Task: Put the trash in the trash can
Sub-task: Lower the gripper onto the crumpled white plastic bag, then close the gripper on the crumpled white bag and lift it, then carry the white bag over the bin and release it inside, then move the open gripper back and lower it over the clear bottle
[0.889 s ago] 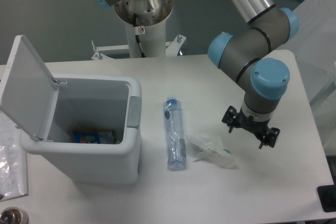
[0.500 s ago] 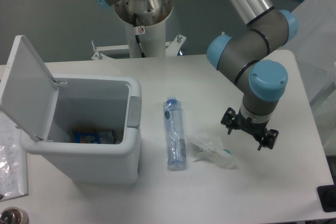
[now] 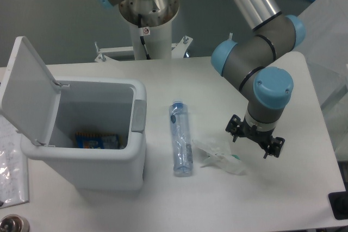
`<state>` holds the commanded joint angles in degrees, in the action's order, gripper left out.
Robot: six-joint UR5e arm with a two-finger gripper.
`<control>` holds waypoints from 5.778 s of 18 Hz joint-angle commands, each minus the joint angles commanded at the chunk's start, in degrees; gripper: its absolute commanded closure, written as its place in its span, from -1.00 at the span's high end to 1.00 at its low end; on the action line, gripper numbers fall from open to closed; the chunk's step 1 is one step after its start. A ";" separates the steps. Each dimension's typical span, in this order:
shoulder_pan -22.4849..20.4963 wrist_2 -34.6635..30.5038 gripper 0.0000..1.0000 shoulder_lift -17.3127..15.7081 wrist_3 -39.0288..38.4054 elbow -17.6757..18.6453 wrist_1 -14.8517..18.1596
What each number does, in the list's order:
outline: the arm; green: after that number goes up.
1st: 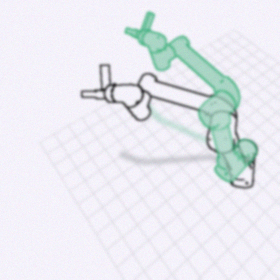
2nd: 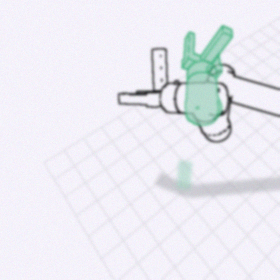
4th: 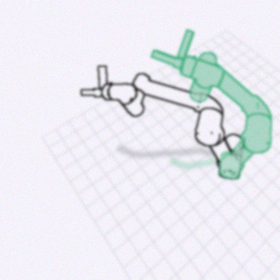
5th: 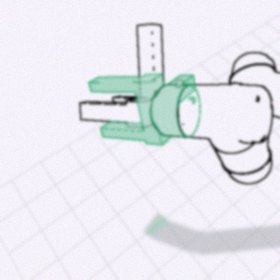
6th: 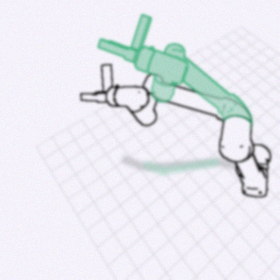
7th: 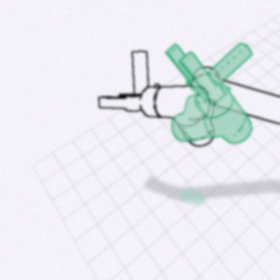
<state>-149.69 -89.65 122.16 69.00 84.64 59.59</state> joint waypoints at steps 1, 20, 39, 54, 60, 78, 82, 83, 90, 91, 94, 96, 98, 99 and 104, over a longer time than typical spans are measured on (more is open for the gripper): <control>0.44 0.00 1.00 0.09 -0.35 0.35 0.09; 4.32 0.09 -1.00 2.21 4.48 2.73 -7.29; -0.69 32.59 -1.00 -8.07 -13.53 -5.18 -7.38; 6.42 42.01 -1.00 -24.59 -20.48 3.24 -7.47; 8.97 41.92 0.02 -26.80 -20.13 8.26 -7.56; 0.28 43.95 1.00 -13.55 -24.16 -0.16 -7.56; -0.78 42.37 1.00 -8.35 -25.05 -1.76 -7.30; -0.78 40.80 1.00 -7.65 -25.05 -1.32 -7.29; 1.68 33.32 1.00 -5.00 -24.70 0.09 1.11; 2.29 31.66 1.00 -4.92 -24.35 0.00 3.58; 4.14 27.52 1.00 -3.95 -24.35 0.09 7.37; 5.28 24.10 1.00 -2.90 -24.52 0.09 8.61; 6.42 21.37 1.00 -1.84 -24.70 0.18 9.23; 7.12 20.23 1.00 -1.32 -24.96 0.18 9.23; 8.18 16.53 1.00 0.53 -25.14 0.62 9.14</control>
<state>-141.51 -73.12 122.69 43.86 85.25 68.73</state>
